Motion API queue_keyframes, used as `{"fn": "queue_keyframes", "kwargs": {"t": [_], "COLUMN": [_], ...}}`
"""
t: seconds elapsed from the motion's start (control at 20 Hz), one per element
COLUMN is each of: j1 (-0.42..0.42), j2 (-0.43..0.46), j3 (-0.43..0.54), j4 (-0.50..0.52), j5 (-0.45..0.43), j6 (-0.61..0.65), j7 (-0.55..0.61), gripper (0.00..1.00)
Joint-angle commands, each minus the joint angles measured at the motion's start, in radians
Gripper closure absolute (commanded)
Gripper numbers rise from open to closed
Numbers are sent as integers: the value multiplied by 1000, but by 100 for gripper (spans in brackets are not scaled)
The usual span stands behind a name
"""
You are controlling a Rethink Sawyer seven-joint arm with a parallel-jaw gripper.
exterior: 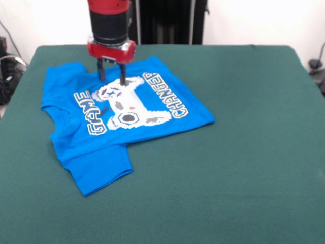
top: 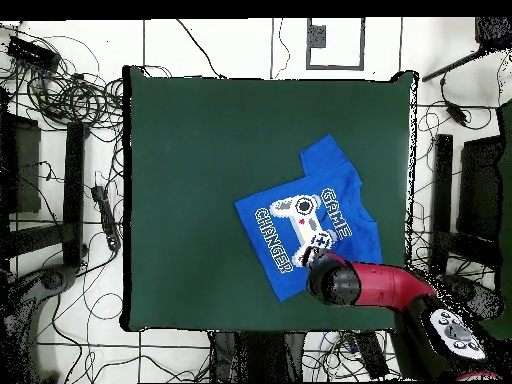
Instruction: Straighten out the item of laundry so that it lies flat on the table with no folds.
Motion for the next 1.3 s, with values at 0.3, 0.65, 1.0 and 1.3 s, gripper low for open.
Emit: {"fn": "queue_keyframes", "kwargs": {"t": [0.3, 0.65, 1.0, 1.3], "j1": [-48, -111, -109, -119], "j2": [-74, -125, -31, 40], "j3": [89, 108, 100, 77], "j4": [2, 13, -42, -53], "j5": [13, -7, -51, -106], "j6": [152, 200, 137, 57], "j7": [-59, -121, -89, -64], "gripper": [0, 0, 0, 0]}}
